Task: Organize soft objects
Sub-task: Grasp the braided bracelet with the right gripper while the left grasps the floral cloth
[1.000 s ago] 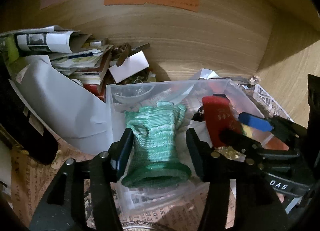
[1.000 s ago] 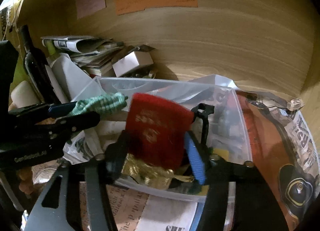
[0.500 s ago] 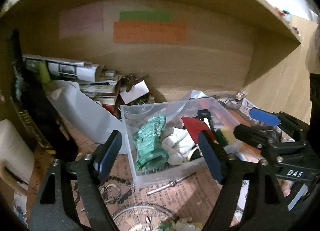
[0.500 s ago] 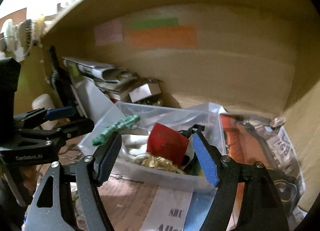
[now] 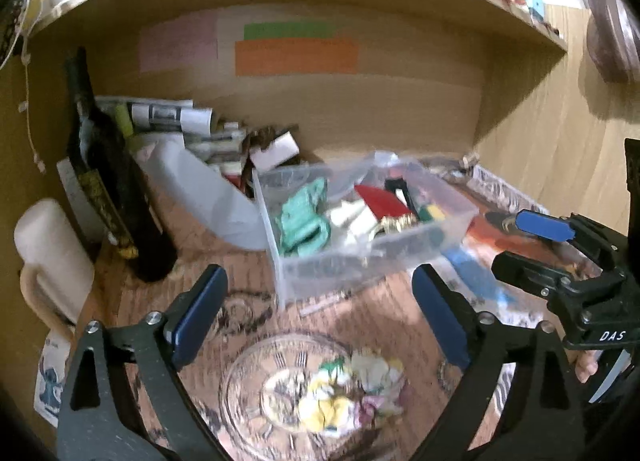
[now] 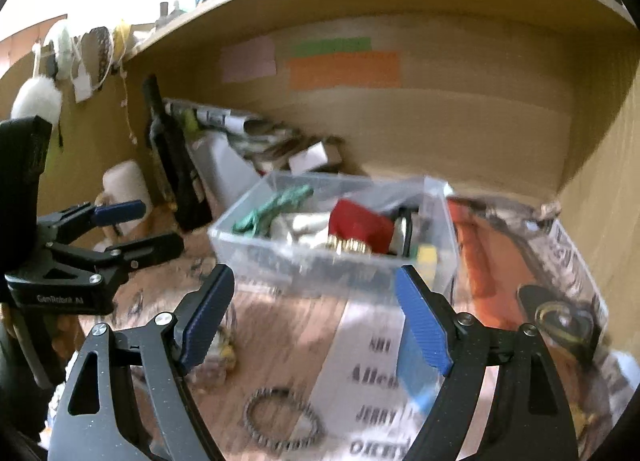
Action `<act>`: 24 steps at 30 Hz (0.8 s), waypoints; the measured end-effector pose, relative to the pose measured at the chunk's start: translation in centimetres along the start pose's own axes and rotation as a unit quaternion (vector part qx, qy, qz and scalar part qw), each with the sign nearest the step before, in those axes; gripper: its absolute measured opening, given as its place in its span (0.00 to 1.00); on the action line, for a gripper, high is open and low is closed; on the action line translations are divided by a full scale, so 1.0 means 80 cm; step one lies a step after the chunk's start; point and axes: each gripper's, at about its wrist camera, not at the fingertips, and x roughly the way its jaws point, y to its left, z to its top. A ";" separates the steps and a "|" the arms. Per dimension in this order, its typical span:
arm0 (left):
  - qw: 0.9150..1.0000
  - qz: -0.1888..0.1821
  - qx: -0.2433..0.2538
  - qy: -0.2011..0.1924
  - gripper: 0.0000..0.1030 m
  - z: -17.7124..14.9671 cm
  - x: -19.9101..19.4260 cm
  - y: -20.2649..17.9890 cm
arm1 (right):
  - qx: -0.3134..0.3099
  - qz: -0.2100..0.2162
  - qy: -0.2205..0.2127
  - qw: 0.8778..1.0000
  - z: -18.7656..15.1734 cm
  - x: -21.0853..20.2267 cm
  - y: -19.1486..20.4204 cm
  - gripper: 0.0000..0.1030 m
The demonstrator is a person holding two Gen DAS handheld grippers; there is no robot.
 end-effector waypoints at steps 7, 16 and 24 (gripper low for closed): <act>0.998 -0.016 -0.015 0.057 0.92 -0.048 0.019 -0.003 | -0.001 0.007 0.056 0.998 -0.046 0.013 0.012 0.78; 0.992 -0.035 -0.021 0.120 0.92 -0.095 0.045 -0.013 | 0.007 0.037 0.121 0.992 -0.087 0.037 0.026 0.78; 0.993 -0.033 -0.017 0.116 0.80 -0.110 0.050 -0.019 | -0.023 0.031 0.139 0.990 -0.098 0.046 0.037 0.49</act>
